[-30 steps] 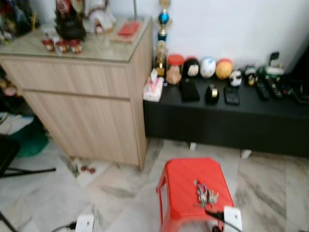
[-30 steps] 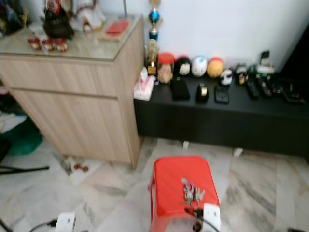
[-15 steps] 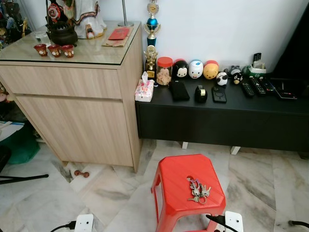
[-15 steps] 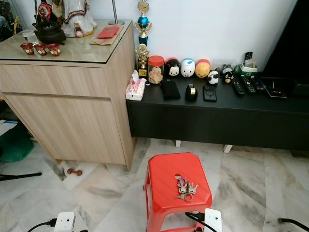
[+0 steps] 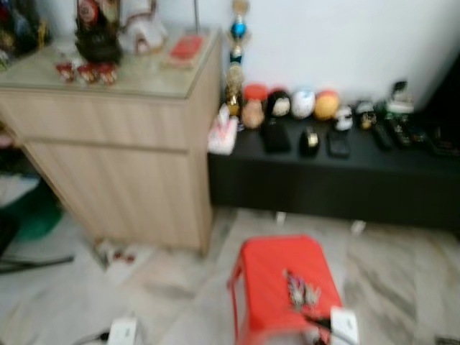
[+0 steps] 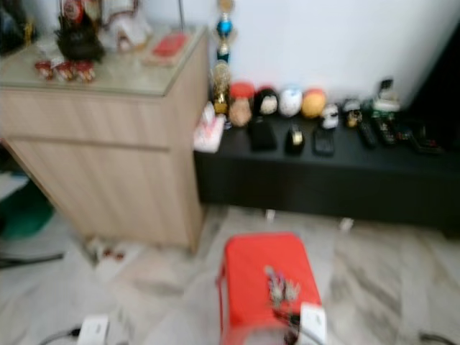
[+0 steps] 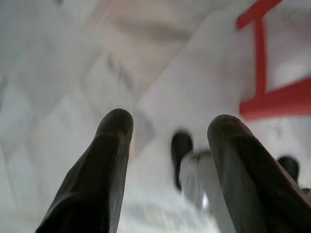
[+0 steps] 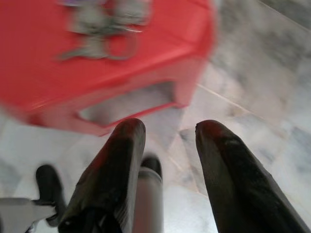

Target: Hang keys on a hook

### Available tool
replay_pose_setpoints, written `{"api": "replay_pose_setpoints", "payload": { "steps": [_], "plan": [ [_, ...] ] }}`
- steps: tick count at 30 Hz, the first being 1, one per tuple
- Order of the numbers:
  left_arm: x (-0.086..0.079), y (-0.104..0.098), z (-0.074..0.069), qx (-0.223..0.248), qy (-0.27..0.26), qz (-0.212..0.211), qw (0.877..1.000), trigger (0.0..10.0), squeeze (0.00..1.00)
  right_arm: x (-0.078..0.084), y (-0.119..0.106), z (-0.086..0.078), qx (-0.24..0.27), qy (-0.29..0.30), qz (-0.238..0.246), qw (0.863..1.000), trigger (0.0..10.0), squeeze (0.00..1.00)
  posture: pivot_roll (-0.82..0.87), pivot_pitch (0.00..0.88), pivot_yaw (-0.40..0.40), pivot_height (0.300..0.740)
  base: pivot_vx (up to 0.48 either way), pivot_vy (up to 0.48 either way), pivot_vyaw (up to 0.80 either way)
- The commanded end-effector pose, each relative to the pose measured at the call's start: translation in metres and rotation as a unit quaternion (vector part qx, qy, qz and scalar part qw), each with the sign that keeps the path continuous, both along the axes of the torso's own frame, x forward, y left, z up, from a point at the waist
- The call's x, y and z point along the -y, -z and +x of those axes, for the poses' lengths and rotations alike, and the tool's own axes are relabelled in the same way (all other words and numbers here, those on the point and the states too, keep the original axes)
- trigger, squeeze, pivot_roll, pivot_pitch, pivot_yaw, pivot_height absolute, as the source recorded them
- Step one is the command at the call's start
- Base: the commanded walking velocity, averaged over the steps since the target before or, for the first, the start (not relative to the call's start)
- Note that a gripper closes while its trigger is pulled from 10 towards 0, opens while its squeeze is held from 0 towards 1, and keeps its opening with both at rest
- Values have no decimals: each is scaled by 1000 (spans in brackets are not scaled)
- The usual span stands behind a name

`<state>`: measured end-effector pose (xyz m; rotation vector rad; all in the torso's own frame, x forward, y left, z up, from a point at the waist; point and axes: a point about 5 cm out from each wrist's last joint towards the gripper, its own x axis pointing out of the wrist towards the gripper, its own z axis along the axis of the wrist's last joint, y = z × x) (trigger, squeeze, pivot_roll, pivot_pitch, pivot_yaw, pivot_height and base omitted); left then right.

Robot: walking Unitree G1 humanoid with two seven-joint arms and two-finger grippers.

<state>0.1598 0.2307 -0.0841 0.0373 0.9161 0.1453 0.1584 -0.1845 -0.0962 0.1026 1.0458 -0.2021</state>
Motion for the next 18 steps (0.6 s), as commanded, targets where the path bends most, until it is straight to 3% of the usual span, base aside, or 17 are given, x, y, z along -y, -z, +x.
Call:
{"api": "replay_pose_setpoints", "payload": {
  "steps": [1,14,18],
  "plan": [
    [7,2,-2,-2,1,-11,1000,10000,0,6,1,-4,-7,4,-6,1000,10000,0,-32,0,-29,740,281,0,0],
    [7,2,-1,6,-3,-15,1000,10000,0,6,-1,-1,6,9,-5,1000,10000,0,-30,0,-28,740,20,0,0],
    [7,1,-1,12,-3,-15,1000,10000,0,8,-6,9,39,17,-12,999,10000,0,-30,0,-26,740,0,0,0]
  ]
}}
